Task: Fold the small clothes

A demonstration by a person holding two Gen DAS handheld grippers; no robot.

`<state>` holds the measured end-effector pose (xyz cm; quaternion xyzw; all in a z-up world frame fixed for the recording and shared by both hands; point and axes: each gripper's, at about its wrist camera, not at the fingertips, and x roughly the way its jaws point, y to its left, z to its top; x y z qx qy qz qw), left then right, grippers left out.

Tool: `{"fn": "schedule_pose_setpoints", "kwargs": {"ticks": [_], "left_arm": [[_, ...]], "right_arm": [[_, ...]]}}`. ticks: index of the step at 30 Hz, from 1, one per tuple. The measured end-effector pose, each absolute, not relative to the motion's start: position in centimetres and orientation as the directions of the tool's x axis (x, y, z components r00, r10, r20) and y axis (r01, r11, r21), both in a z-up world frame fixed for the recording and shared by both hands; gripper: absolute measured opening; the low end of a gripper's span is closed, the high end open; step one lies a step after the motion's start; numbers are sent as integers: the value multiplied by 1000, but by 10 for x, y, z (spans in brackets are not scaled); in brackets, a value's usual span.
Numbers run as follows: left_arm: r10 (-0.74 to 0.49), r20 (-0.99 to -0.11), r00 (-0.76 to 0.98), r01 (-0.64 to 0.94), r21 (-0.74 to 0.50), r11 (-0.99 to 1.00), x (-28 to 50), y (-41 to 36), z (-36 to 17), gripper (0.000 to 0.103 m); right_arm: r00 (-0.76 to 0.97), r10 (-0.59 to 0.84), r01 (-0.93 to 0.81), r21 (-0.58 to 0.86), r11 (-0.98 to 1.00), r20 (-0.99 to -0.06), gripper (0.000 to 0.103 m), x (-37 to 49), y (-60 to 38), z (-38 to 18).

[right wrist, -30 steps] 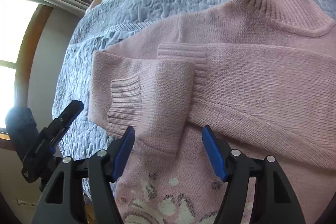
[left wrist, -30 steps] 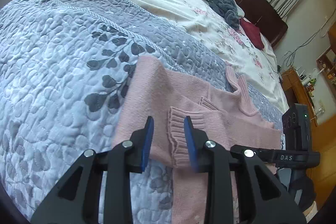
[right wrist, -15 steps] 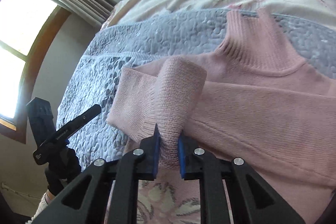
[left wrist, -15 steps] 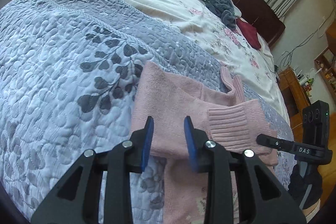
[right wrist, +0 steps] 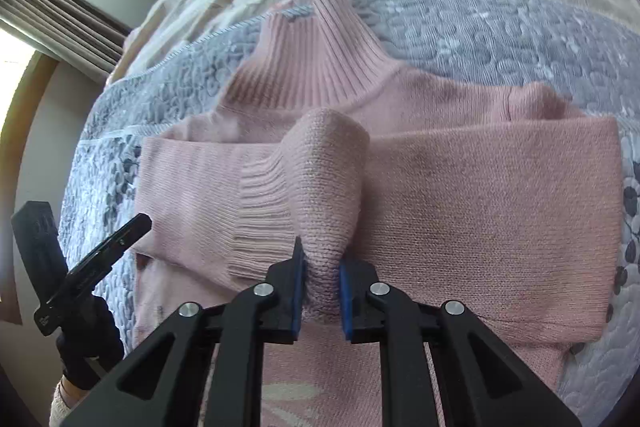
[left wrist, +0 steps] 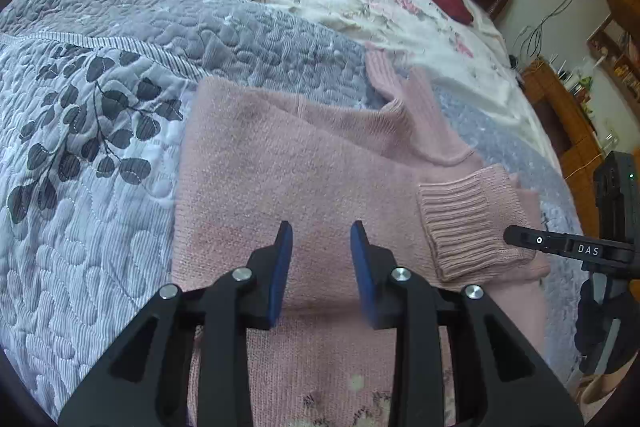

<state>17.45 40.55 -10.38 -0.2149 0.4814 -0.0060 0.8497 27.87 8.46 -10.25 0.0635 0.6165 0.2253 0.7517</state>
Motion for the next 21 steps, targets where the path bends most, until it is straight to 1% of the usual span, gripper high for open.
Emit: {"fn": "schedule_pose_setpoints", "kwargs": {"ticks": [3,5,6,7,8,10,11,13,15,18,21], "left_arm": [[-218,-833,508,-212,-366,906,176,407,-121,30],[-225,-829,513,-209,-374,904,175,409,-123,30],[-226,-829,512,-208,-375,903,175,410,-122,30],[-226,-830,509,-208,-373,904,174,410,-121,30],[-226,-831,508,-207,-372,905,173,410,-118,31],[-231,-822,521,-194,-378,905,170,409,-110,33],[-231,-817,528,-185,-376,908,168,407,-106,35],[-210,-826,523,-179,-348,920,168,402,-102,36],[-215,-832,511,-179,-347,921,171,400,-104,36],[-217,-842,494,-193,-349,917,173,399,-112,36],[-229,-842,488,-202,-364,909,173,402,-119,36]], "right_arm": [[115,385,-245,349,904,-916,16,280,82,-124],[114,384,-246,348,905,-916,19,279,81,-127],[126,374,-254,335,907,-919,23,278,81,-123],[151,355,-260,309,915,-923,29,276,81,-116],[183,340,-263,288,921,-922,32,273,81,-107],[233,349,-284,280,917,-908,34,265,84,-88],[246,356,-296,280,913,-901,36,263,88,-81],[241,374,-342,282,896,-896,38,257,103,-72],[211,379,-396,276,876,-901,38,253,124,-72],[182,336,-433,231,871,-924,41,250,155,-86],[144,316,-436,227,871,-938,43,250,172,-104]]}}
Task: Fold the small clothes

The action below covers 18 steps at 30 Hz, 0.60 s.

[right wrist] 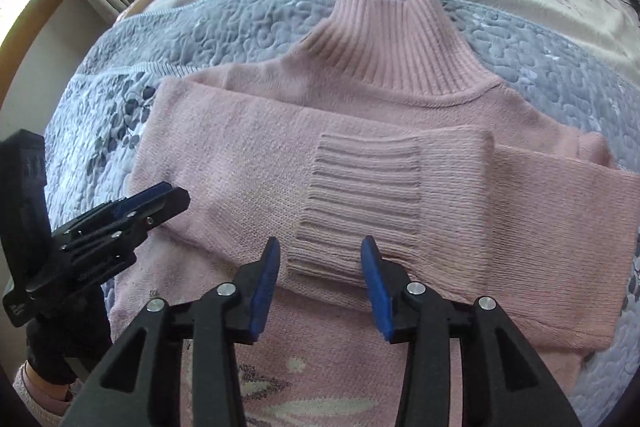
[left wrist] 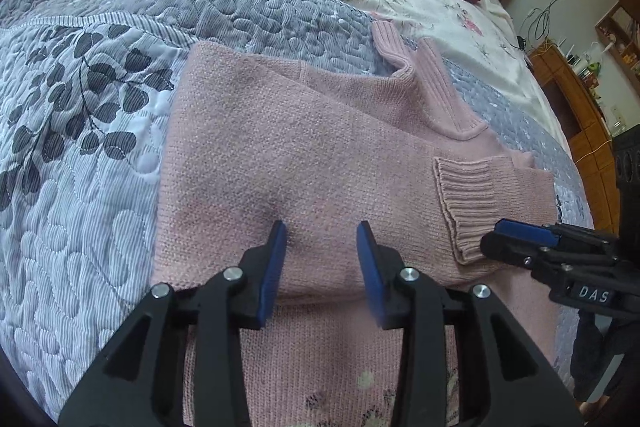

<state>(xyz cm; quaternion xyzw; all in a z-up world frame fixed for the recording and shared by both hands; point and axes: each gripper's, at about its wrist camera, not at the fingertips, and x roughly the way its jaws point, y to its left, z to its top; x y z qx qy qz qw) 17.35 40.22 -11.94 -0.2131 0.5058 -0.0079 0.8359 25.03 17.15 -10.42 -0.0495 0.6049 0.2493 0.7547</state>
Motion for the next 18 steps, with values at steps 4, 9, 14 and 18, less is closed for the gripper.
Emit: {"fn": "schedule_pose_setpoints", "kwargs": {"ticks": [4,9,14,18], "left_arm": [[-239,-841,485,-205,-375,904,175,404,-124,36],[-231,-847,478,-208,-365,908,177,402,-126,36],[-231,-850,474,-209,-363,908,178,401,-127,36],[-238,-847,476,-210,-372,904,177,404,-128,36]], "right_arm": [[148,259,-450,168,877,-955,50,249,183,-118],[181,149,-504,38,863,-972,37,246,198,-127],[149,250,-436,164,885,-957,13,257,169,-111],[200,393,-343,312,886,-897,13,262,111,-74]]}}
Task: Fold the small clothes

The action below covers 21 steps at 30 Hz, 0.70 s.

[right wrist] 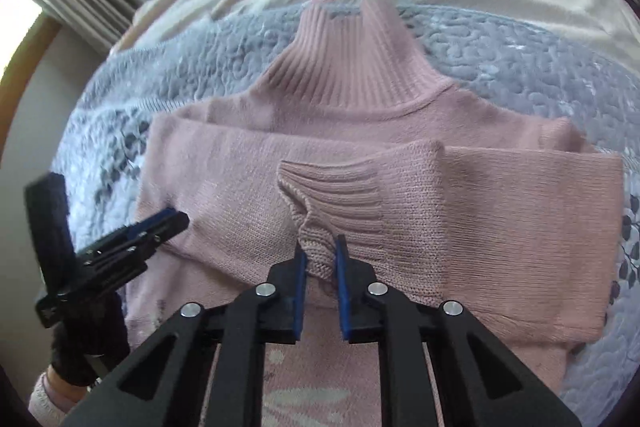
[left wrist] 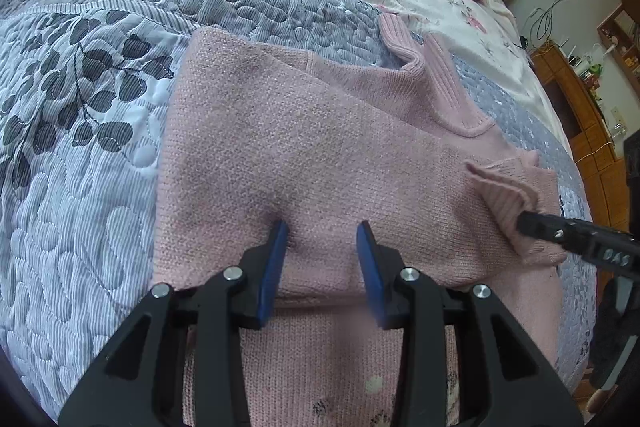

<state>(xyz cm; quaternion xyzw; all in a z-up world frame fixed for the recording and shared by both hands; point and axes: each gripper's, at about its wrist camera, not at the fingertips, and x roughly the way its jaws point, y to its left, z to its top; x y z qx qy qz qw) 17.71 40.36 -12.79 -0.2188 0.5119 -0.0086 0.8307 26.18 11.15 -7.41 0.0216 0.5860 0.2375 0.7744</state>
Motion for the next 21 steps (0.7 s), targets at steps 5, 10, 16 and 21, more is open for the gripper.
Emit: {"fn": "schedule_pose_setpoints", "kwargs": {"ticks": [5,10,16,21], "left_arm": [[-224,-852,472,-206,-354,912,178,401,-128,36],[-210,-859,467,-208,-337,918,181,399,-128,36],[-205,-866,456,-198,-323,925,183,399,-129,36],[-207,-876,436,-190,-314,930,185,399,-124,36]], "right_arm": [[280,437,-215,388,896,-855,13,275,32,-45],[275,384,-96,372,923,-881,13,288,-32,-64],[179,348,-41,347,937,-920,13,281,-59,-114],[245,287,-78,276,958,-926,13,269,-63,-95]]}}
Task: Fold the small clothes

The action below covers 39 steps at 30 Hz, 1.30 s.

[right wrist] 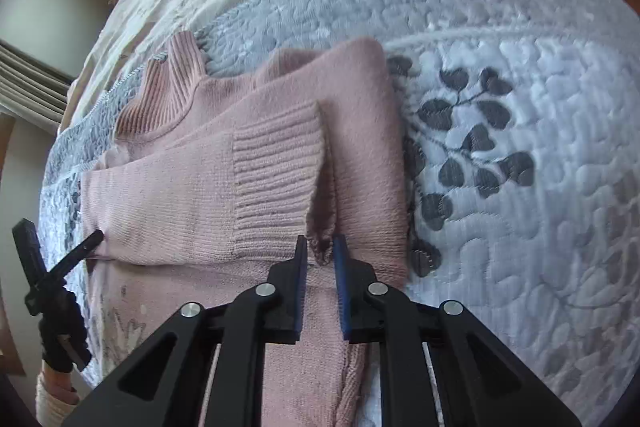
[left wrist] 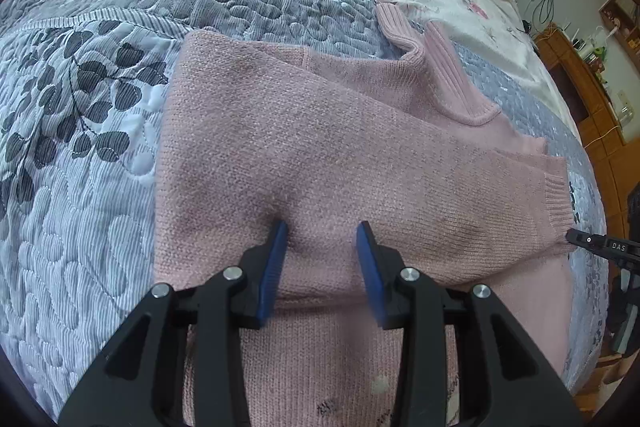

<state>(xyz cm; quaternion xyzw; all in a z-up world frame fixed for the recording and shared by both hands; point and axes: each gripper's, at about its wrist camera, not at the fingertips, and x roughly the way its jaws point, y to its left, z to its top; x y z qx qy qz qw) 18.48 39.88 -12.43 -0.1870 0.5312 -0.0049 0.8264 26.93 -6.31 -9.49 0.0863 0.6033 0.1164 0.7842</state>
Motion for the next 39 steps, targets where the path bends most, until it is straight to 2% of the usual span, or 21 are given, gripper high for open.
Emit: {"fn": "schedule_pose_setpoints", "kwargs": {"ticks": [2,6,13,16,20,27,30,35,38,39], "left_arm": [[-189,-878,440,-193,-298,935,186,396,-113,37],[-198,-845,497,-160,-314,936,192,381,-88,42],[-168,-884,436,-122,-243,962,201,353,-107,44],[-177,-882,437,-125,-254,959,195,361,-121,43],[-153,-878,454,-79,-211,974,189,357,-126,43],[-135,-882,452,-67,-185,980,191,351,-125,49],[-162,-891,424,-73,-212,975,196,352,-119,53],[-197,-874,444,-71,-253,965,219,355,-92,56],[-202,-868,454,-82,-267,960,251,360,-78,61],[-213,-865,455,-85,-280,956,265,361,-75,62]], "right_arm": [[300,257,-118,231,966,-919,17,268,-59,-75],[315,311,-202,257,945,-897,21,278,-34,-59],[246,272,-193,228,954,-930,21,288,-20,-97],[240,275,-169,239,956,-931,21,280,-36,-110],[264,346,-151,316,937,-900,21,272,-52,-118],[249,333,-159,301,940,-909,21,277,-47,-117],[250,326,-207,279,938,-912,32,281,-36,-105],[256,408,-249,349,904,-876,35,312,-9,-82],[252,424,-288,350,891,-870,46,345,21,-75],[244,422,-293,349,890,-873,47,358,30,-76]]}}
